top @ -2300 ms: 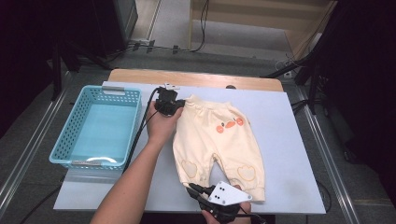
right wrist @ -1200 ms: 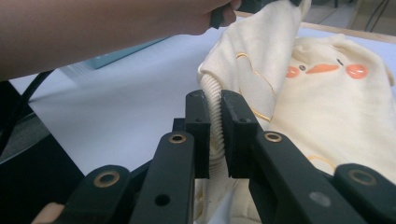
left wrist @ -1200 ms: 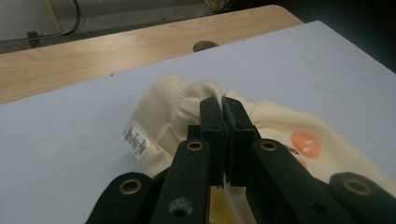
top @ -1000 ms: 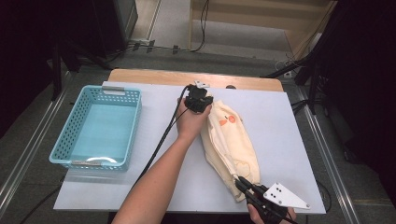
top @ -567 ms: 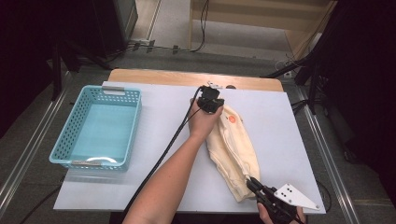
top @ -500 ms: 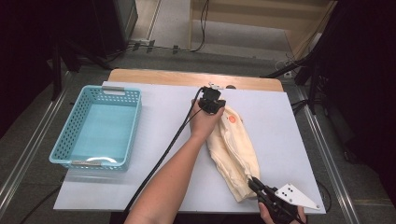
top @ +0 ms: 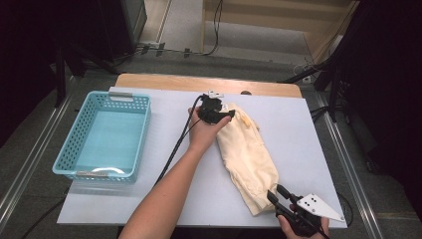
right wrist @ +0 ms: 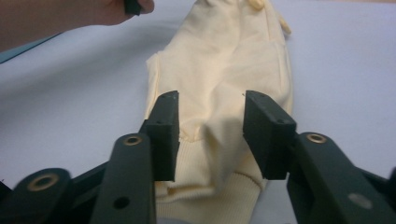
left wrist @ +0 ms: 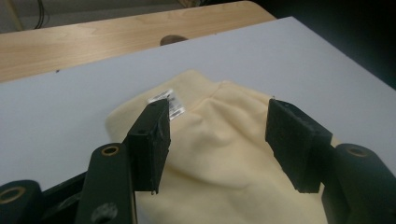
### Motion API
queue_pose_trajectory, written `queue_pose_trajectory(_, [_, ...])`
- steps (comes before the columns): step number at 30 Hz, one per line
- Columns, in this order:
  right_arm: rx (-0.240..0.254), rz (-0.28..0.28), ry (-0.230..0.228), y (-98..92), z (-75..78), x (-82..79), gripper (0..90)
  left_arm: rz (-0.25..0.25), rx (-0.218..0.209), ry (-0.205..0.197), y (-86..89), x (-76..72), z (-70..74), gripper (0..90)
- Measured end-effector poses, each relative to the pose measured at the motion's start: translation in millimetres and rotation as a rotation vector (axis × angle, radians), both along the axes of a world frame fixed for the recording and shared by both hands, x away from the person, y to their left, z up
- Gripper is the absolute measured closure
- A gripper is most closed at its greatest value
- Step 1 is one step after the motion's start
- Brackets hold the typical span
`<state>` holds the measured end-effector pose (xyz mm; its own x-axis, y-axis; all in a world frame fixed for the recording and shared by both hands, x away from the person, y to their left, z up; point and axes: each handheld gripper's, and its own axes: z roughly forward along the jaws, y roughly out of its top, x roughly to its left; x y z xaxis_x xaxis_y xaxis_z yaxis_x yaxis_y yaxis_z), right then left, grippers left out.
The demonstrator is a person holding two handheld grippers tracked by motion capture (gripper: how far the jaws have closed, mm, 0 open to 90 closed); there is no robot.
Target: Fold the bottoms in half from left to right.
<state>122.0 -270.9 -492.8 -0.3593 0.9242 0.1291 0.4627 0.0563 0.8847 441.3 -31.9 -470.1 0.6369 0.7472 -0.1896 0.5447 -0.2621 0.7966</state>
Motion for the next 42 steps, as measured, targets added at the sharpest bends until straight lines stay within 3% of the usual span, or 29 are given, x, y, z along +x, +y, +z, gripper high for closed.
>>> queue_pose_trajectory(5, [-0.007, 0.076, -0.026, 3.2, 4.2, -0.9, 52.1, 0.027, 0.028, 0.021, 10.6, -2.4, -7.1, 44.7])
queue_pose_trajectory(11, [-0.035, 0.187, 0.045, 16.5, -7.1, 5.2, 51.1, 0.035, 0.057, 0.064, 15.2, -4.5, -18.8, 50.0])
queue_pose_trajectory(15, [-0.070, 0.204, 0.099, 23.6, -16.1, 8.8, 46.0, 0.043, 0.060, 0.092, 16.5, -5.6, -27.3, 52.2])
queue_pose_trajectory(22, [-0.123, 0.206, 0.153, 30.0, -25.5, 11.5, 36.8, 0.001, 0.060, 0.145, 18.4, -6.0, -36.6, 64.7])
queue_pose_trajectory(29, [-0.163, 0.182, 0.145, 37.8, -32.4, 9.0, 34.9, -0.006, 0.058, 0.159, 17.0, -6.5, -38.5, 69.7])
queue_pose_trajectory(33, [-0.255, 0.162, 0.103, 46.0, -40.0, 0.6, 35.2, 0.000, 0.061, 0.156, 15.0, -7.4, -39.1, 72.3])
queue_pose_trajectory(42, [-0.310, 0.103, 0.060, 45.7, -42.0, -1.8, 58.8, 0.005, 0.058, 0.162, 13.8, -5.3, -39.4, 84.6])
